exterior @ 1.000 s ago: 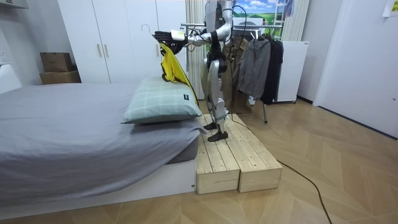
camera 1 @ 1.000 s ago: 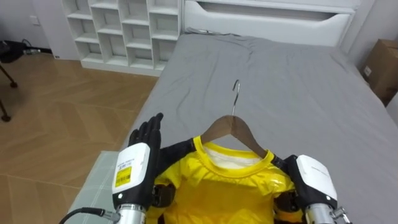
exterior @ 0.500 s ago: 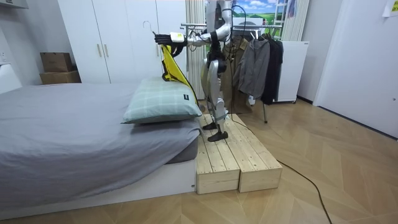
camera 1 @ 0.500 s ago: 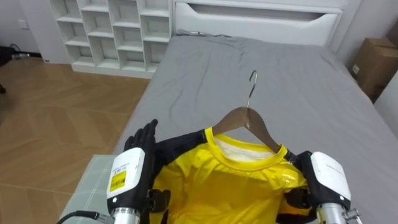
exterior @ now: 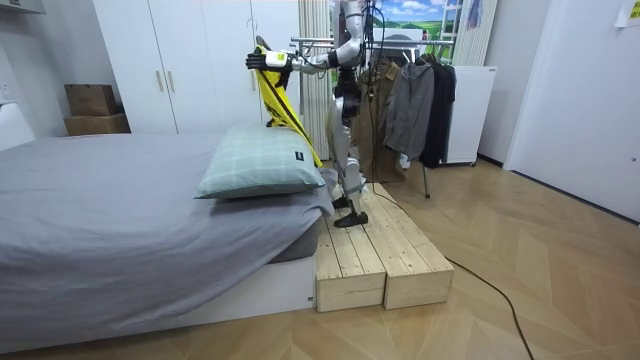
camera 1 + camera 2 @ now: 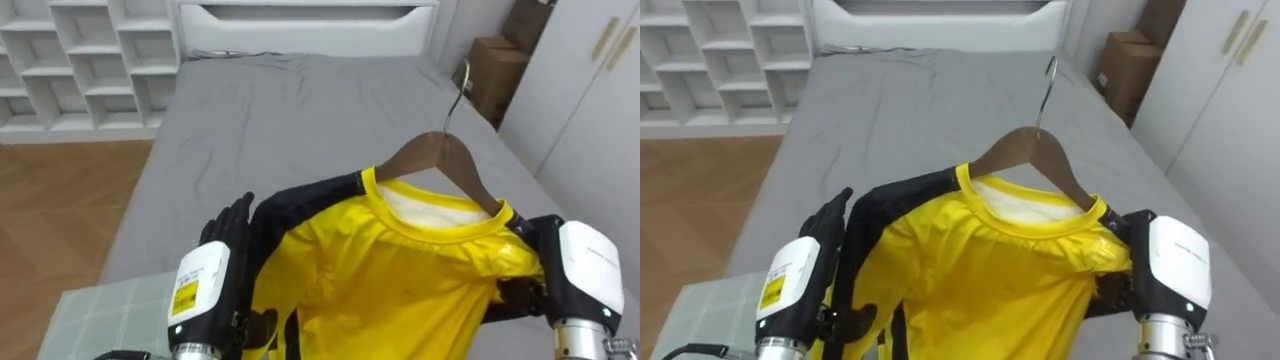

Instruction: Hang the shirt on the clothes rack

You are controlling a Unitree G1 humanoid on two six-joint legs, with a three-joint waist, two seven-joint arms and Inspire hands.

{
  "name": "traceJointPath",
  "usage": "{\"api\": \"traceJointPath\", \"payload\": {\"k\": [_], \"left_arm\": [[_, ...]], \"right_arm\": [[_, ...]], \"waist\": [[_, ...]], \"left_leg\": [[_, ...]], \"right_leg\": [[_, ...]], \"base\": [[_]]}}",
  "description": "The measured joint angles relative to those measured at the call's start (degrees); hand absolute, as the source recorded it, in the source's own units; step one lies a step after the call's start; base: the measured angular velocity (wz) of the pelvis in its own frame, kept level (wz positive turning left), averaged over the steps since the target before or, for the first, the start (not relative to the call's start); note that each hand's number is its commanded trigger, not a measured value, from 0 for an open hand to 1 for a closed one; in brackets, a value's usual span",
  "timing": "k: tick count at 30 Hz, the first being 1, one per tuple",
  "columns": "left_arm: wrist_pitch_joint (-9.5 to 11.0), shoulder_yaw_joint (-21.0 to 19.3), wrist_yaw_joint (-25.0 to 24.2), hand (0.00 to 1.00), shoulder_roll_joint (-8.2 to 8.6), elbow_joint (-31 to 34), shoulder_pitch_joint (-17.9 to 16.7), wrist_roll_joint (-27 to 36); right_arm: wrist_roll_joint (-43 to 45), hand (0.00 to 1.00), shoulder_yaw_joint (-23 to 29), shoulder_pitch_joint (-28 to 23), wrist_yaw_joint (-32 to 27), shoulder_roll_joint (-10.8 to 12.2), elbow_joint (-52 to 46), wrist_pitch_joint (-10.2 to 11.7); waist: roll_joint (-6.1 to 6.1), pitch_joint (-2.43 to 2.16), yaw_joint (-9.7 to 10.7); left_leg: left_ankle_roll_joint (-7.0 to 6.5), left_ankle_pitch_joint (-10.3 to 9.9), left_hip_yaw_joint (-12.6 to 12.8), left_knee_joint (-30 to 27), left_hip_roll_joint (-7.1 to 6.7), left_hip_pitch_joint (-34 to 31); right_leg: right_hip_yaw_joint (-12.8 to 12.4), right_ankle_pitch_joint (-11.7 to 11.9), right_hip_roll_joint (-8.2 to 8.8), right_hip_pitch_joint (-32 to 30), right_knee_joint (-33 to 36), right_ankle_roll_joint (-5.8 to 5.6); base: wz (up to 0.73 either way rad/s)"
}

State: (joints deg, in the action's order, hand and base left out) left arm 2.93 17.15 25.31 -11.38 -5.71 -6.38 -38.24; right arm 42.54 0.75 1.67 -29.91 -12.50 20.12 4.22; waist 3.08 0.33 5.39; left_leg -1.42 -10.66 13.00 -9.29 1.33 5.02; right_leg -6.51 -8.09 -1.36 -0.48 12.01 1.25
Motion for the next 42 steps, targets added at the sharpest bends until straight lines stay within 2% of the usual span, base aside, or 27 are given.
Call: {"api": "traceJointPath", "payload": {"k": [2, 5, 7, 9, 11, 12, 13, 15, 16, 17, 18, 19, 20, 21, 23, 24, 25, 26, 27, 28, 29, 30, 32, 34, 36, 38, 42], "left_arm": [[0.50, 0.96, 0.00, 0.00, -0.10, -0.37, 0.06, 0.00], [1.71, 0.92, -0.01, 0.00, -0.15, -1.25, 0.13, -0.05], [2.03, 0.66, 0.05, 0.00, -0.64, -2.40, 0.14, -0.11], [2.08, -0.78, 0.93, 0.00, -0.83, -4.21, 0.07, 0.06], [2.11, -1.75, 1.45, 0.00, -1.18, -5.81, 0.24, 1.40], [2.13, -2.62, 1.87, 0.00, -0.97, -6.25, 0.35, 1.93], [2.45, -3.43, 2.21, 0.00, -0.97, -7.14, 0.84, 2.50], [2.45, -4.03, 2.76, 0.00, -0.95, -8.68, 2.14, 3.26], [2.47, -4.36, 2.87, 0.00, -0.73, -9.05, 3.07, 5.20], [2.47, -4.47, 2.88, 0.00, -0.33, -9.48, 3.64, 5.90], [2.42, -4.54, 3.08, 0.00, 0.35, -10.13, 4.08, 7.27], [2.42, -4.54, 3.28, 0.00, 0.50, -10.11, 4.10, 7.81], [2.37, -4.55, 3.86, 0.00, 0.56, -10.11, 4.27, 8.76], [2.30, -5.11, 4.77, 0.00, 0.41, -10.24, 4.25, 10.06], [1.52, -7.59, 5.32, 0.00, 0.87, -11.42, 4.16, 10.71], [1.14, -9.43, 5.28, 0.00, 1.30, -11.96, 4.27, 10.67], [1.14, -10.15, 5.21, 0.00, 1.59, -12.47, 4.38, 10.69], [1.19, -10.41, 5.05, 0.00, 1.94, -12.78, 4.54, 11.35], [1.33, -9.97, 4.82, 0.00, 1.98, -12.78, 5.32, 11.69], [1.33, -9.85, 4.80, 0.00, 2.08, -12.84, 5.46, 11.69], [1.14, -9.59, 4.93, 0.00, 2.17, -12.85, 5.16, 11.59], [0.94, -8.98, 5.06, 0.00, 2.16, -12.86, 5.27, 11.61], [0.40, -9.00, 5.93, 0.00, 2.04, -12.95, 4.67, 11.63], [-0.23, -8.90, 6.73, 0.00, 1.93, -12.98, 3.98, 11.82], [-0.43, -8.99, 6.81, 0.00, 2.50, -13.45, 3.05, 11.90], [-0.46, -9.06, 7.15, 0.00, 2.92, -13.77, 2.11, 12.66], [-0.96, -7.90, 7.80, 0.00, 3.16, -13.88, 1.63, 13.95]], "right_arm": [[0.04, 1.00, -0.60, -0.02, 0.00, 0.01, 0.00, -0.02], [0.07, 1.00, -1.37, -0.08, 0.14, 0.01, 0.00, 0.01], [0.21, 1.00, -1.95, -0.07, 0.17, 0.03, 0.32, 0.01], [0.73, 1.00, -3.54, 0.67, 0.25, 0.04, 1.10, 0.02], [0.42, 1.00, -5.08, 1.08, 0.84, 0.25, 1.48, -0.06], [0.52, 1.00, -5.75, 1.75, 1.07, 0.55, 1.62, -0.16], [0.86, 1.00, -6.31, 2.31, 1.34, 1.09, 1.67, -0.60], [1.74, 1.00, -6.42, 2.61, 1.68, 1.66, 1.68, -0.77], [1.87, 1.00, -6.64, 2.87, 1.81, 1.64, 1.69, -1.09], [1.86, 1.00, -6.64, 2.83, 1.80, 1.57, 1.79, -1.24], [1.38, 1.00, -6.97, 2.79, 1.78, 1.58, 2.42, -1.48], [0.98, 1.00, -7.18, 2.80, 1.70, 1.56, 2.45, -1.48], [-0.12, 1.00, -8.02, 2.94, 0.78, 1.50, 2.52, -1.37], [-0.97, 1.00, -9.63, 3.61, 0.20, 1.66, 2.55, -1.15], [-0.72, 1.00, -11.85, 4.68, 0.13, 1.68, 2.52, -1.17], [-0.50, 1.00, -13.23, 5.34, 0.16, 1.93, 2.51, -1.40], [-0.48, 1.00, -13.70, 5.52, 0.19, 2.07, 2.49, -1.59], [-0.51, 1.00, -13.89, 5.60, 0.22, 2.09, 2.43, -1.90], [-0.56, 1.00, -13.04, 5.64, 0.52, 1.67, 2.35, -1.91], [-0.59, 1.00, -12.78, 5.61, 0.82, 1.58, 2.34, -2.09], [-0.20, 1.00, -12.77, 5.36, 1.40, 1.58, 1.68, -2.47], [0.49, 1.00, -12.66, 5.00, 1.40, 1.58, 0.31, -2.48], [1.10, 1.00, -12.79, 5.03, 1.35, 1.52, -0.65, -2.48], [1.42, 1.00, -12.93, 5.03, 1.27, 1.27, -1.02, -2.48], [2.53, 1.00, -13.02, 4.93, 1.39, 1.42, -1.01, -2.56], [3.66, 1.00, -13.01, 4.93, 2.05, 1.47, -1.11, -2.57], [3.83, 1.00, -12.98, 4.48, 3.66, 1.43, -1.13, -3.22]], "waist": [[0.15, 0.09, -0.14], [0.35, 0.23, -1.16], [0.21, 0.20, -1.78], [-0.28, 0.42, -4.68], [-0.21, 0.48, -5.71], [-0.21, 0.51, -5.86], [-0.07, 0.55, -6.01], [-0.10, 0.55, -6.03], [-0.62, 0.83, -6.41], [-0.98, 1.06, -7.07], [-1.14, 1.11, -8.11], [-1.09, 1.05, -8.65], [-0.42, 0.98, -9.93], [0.81, 1.29, -11.19], [1.17, 1.28, -11.99], [1.23, 1.34, -11.45], [1.26, 1.35, -10.95], [1.42, 1.35, -9.46], [1.63, 1.47, -8.53], [2.01, 1.50, -8.74], [2.16, 0.94, -8.62], [2.21, 0.95, -8.43], [2.13, 0.99, -9.57], [1.51, 0.84, -9.93], [-0.06, 0.74, -10.38], [-1.28, 0.47, -10.36], [-2.27, -0.11, -9.18]], "left_leg": [[-0.03, -0.07, 1.88, 0.02, 0.13, 0.30], [0.18, -1.68, 4.47, -0.04, 0.60, 0.47], [0.35, -2.48, 7.96, -0.29, 1.54, 0.80], [0.80, -3.66, 13.80, -1.23, 2.71, 1.44], [0.80, -4.10, 15.35, -2.51, 2.88, 1.41], [0.83, -4.45, 16.84, -2.48, 3.01, 1.40], [0.81, -4.61, 19.09, -2.51, 3.01, 1.26], [0.79, -4.63, 21.99, -2.37, 3.12, 1.10], [0.73, -5.02, 24.96, -2.08, 4.08, 0.65], [0.78, -5.40, 26.63, -2.27, 4.61, 0.80], [1.00, -5.40, 30.16, -2.25, 4.86, 1.79], [1.19, -5.50, 31.56, -2.17, 4.83, 2.23], [1.49, -5.61, 34.19, -2.92, 4.64, 2.84], [1.54, -5.59, 35.45, -5.04, 4.68, 2.52], [1.51, -5.56, 30.30, -6.82, 5.15, 1.71], [1.78, -5.73, 23.85, -9.93, 5.97, -0.29], [2.10, -6.28, 21.08, -11.60, 6.35, -1.57], [2.13, -6.26, 16.46, -9.76, 5.82, -4.07], [1.94, -4.62, 14.18, -7.63, 5.91, -8.00], [1.47, -2.78, 13.45, -8.23, 5.84, -9.24], [1.42, -1.70, 14.10, -8.76, 6.18, -9.13], [1.30, -1.61, 15.83, -9.58, 6.53, -8.81], [1.36, -1.68, 17.46, -10.13, 7.02, -7.36], [1.88, -2.02, 15.01, -9.78, 6.88, -6.09], [3.10, -2.77, 8.17, -7.58, 5.81, -3.98], [3.24, -2.79, 4.59, -5.46, 5.16, -2.82], [4.13, -1.45, 5.45, -3.05, 4.80, -1.94]], "right_leg": [[-1.83, 0.00, -0.44, -0.91, 0.81, -0.01], [-6.26, 0.35, -2.25, -2.99, 1.62, -0.01], [-6.84, 1.10, -3.43, -4.30, 2.27, 0.05], [0.88, 3.26, -2.90, -6.83, 2.79, 1.48], [4.66, 4.41, -2.82, -8.13, 2.86, 2.38], [9.17, 5.47, -2.41, -9.08, 2.17, 3.34], [15.27, 6.74, -1.63, -9.44, 1.11, 4.58], [18.80, 9.10, -1.81, -9.28, -1.64, 5.33], [20.20, 8.93, -2.07, -9.65, -1.37, 4.27], [22.62, 6.46, -1.29, -10.34, 2.01, 3.49], [27.04, 1.50, 2.40, -10.56, 9.74, 2.53], [27.84, -0.39, 4.34, -10.33, 12.73, 2.35], [27.91, -2.71, 7.78, -9.93, 15.61, 0.81], [26.20, -3.06, 9.86, -9.52, 14.19, -1.09], [23.48, -2.28, 7.56, -8.66, 10.55, -1.17], [20.74, -1.23, 5.87, -6.94, 7.30, -0.73], [19.66, -0.42, 5.40, -6.23, 5.87, -0.78], [17.18, 0.63, 5.15, -5.40, 3.96, -1.22], [15.19, 0.88, 5.19, -5.62, 3.40, -1.54], [14.28, 0.96, 5.35, -5.93, 3.60, -1.77], [13.54, 1.19, 5.19, -6.59, 3.57, -2.47], [14.35, 1.63, 5.07, -6.45, 2.93, -2.76], [15.63, 3.17, 4.10, -5.36, 0.63, -2.21], [15.11, 3.96, 3.77, -4.28, -0.82, -1.88], [12.64, 4.10, 2.03, -4.41, -0.09, -1.67], [11.31, 4.12, 1.20, -4.84, 0.62, -1.38], [10.69, 3.64, 0.95, -5.67, 1.66, -0.63]], "base": [[-0.63], [-0.78], [-1.07], [-1.80], [-1.47], [-1.33], [-1.24], [-0.97], [-0.86], [-0.82], [-0.66], [-0.93], [-1.08], [-1.32], [-1.03], [-0.60], [-0.36], [-0.06], [-0.15], [-0.42], [-0.57], [-0.61], [-0.75], [-0.66], [-0.61], [-0.50], [-0.17]]}}
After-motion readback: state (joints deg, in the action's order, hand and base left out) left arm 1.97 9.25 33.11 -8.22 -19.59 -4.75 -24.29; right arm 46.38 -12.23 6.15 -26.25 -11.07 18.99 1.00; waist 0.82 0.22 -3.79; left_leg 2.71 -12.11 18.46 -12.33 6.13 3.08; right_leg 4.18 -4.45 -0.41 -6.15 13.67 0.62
